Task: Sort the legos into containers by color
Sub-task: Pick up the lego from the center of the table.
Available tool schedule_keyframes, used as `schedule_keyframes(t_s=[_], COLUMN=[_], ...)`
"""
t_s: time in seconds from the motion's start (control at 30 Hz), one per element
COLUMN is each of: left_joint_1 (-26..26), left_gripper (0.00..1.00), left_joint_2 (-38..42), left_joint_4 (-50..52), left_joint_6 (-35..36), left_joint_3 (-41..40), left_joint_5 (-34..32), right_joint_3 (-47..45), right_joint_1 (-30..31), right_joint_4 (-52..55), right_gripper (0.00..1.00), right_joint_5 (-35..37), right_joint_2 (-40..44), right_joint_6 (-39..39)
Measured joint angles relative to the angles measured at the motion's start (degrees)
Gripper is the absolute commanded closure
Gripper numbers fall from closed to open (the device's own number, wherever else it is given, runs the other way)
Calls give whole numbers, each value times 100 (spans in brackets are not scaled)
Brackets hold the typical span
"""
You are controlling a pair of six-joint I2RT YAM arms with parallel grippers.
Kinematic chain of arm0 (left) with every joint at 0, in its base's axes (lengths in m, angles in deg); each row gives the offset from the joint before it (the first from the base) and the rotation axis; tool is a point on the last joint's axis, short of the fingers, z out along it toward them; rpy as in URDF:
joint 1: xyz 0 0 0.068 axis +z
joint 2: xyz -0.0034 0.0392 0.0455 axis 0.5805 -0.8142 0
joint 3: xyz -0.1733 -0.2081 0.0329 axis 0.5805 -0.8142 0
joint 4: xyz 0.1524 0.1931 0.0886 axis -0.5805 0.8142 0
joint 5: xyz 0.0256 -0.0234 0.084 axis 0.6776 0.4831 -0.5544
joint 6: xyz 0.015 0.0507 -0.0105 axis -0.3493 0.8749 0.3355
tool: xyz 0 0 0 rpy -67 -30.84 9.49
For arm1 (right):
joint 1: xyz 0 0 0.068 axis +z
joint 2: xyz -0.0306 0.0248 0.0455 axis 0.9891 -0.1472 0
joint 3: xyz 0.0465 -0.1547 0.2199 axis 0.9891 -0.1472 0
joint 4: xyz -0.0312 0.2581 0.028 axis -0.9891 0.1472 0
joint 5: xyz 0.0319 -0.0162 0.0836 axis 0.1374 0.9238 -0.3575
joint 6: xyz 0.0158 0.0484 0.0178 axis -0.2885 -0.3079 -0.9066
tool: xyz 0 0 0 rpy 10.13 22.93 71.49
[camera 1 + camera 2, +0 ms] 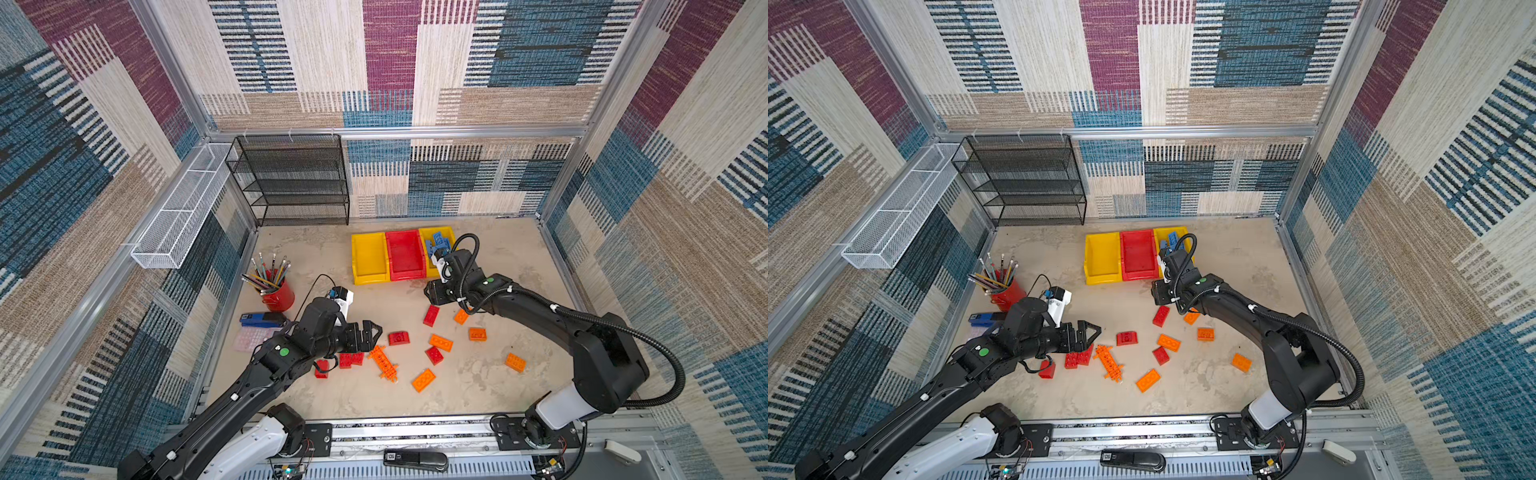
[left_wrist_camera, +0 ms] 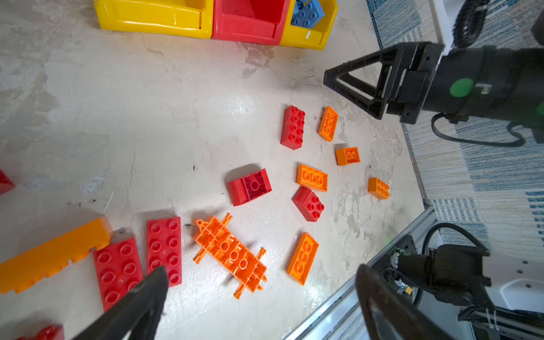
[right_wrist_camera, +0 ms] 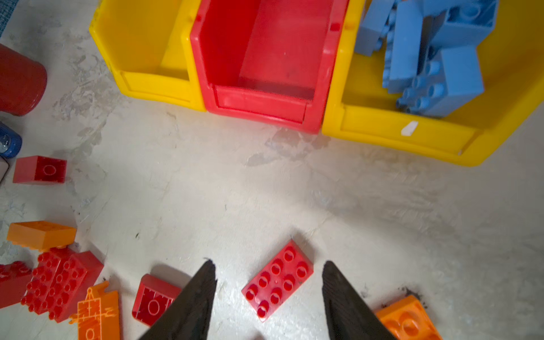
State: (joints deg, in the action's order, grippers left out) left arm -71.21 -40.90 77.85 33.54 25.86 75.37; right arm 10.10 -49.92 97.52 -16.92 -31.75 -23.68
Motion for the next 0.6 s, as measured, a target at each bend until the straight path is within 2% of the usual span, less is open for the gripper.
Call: schedule_keyframes(t_s=[0.23, 0.6], left_joint_1=[-114, -153], left_gripper=[0, 2], left_joint_2=[-105, -901], left_joint_4=[68, -79], left_joint_6=[-33, 15], left_joint_3=[-92, 87], left_joint_5=[2, 57], right_joint_3=[-525, -634], right_joint_1=[42, 46], right_joint_4=[-114, -184], right_gripper=[40, 39], right_joint_5=[2, 4], right_joint_2=[387, 306], right_joint_6=[-240, -380])
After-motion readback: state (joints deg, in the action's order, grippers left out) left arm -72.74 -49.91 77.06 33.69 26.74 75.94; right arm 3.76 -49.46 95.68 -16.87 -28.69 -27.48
